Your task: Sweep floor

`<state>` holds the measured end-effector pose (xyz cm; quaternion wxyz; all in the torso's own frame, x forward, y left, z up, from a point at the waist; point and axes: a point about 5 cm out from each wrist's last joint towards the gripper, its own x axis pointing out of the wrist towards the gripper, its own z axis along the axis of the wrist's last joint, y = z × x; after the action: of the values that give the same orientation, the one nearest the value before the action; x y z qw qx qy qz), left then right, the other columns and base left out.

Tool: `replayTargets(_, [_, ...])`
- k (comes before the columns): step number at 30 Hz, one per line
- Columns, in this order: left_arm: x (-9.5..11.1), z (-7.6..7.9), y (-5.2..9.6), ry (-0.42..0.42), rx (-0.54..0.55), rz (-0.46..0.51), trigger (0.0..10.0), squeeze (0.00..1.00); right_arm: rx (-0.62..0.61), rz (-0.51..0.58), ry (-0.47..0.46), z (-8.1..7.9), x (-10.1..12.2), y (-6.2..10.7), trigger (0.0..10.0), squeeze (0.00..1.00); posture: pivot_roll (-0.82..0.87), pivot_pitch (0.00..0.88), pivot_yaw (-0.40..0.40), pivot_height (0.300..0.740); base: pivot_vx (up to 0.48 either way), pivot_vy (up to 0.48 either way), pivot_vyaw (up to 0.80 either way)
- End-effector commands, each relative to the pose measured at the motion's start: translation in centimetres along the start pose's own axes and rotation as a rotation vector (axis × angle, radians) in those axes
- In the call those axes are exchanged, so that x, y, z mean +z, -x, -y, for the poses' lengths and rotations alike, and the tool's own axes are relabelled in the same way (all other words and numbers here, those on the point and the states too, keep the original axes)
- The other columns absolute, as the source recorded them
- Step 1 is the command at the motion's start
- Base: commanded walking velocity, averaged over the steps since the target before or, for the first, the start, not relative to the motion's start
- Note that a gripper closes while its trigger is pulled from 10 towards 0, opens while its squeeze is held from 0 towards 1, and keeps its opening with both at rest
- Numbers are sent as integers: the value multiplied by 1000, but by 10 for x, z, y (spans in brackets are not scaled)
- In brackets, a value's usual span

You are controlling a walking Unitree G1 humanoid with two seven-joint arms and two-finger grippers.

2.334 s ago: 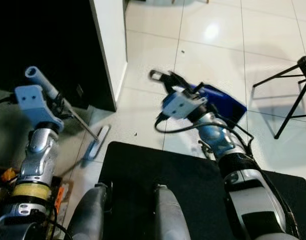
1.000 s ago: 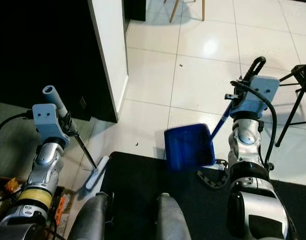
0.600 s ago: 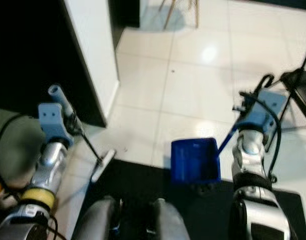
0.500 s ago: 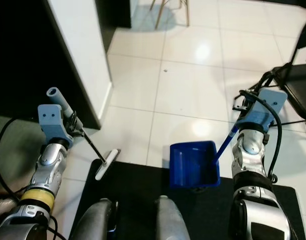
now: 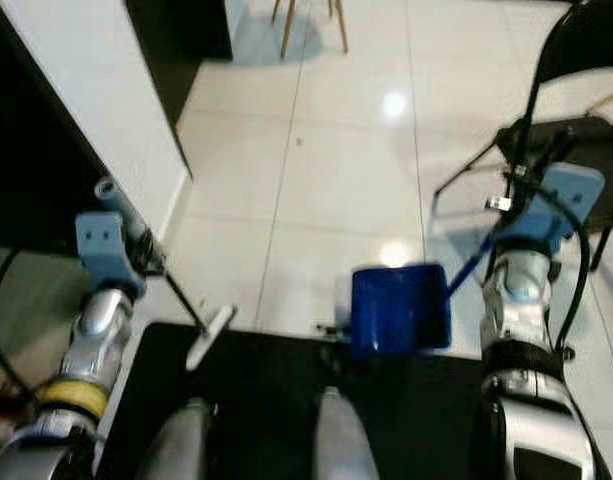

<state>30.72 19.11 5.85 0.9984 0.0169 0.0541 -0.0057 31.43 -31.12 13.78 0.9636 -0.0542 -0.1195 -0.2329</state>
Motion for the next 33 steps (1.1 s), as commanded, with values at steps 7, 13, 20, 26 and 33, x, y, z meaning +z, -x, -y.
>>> replayTargets(7, [6,-4,-1,-26,-4,32,10000,0,-2,36,10,2,8,-3,10000,0,-31,130,10,740,0,-480,0])
replayTargets(13, [7,-5,-2,-42,-9,45,10000,0,-3,31,12,4,7,-1,10000,0,-34,125,14,740,0,-480,0])
replayTargets(20, [23,-1,-4,-72,-64,130,10000,0,-6,29,15,6,6,0,10000,0,-35,121,15,740,0,134,0])
replayTargets(26, [20,-2,-6,-66,-50,106,10000,0,-9,26,22,8,5,2,10000,0,-37,119,18,740,0,472,0])
replayTargets(33, [18,-1,-5,-84,-57,105,10000,0,-12,20,25,10,4,3,10000,0,-40,114,19,740,0,0,0])
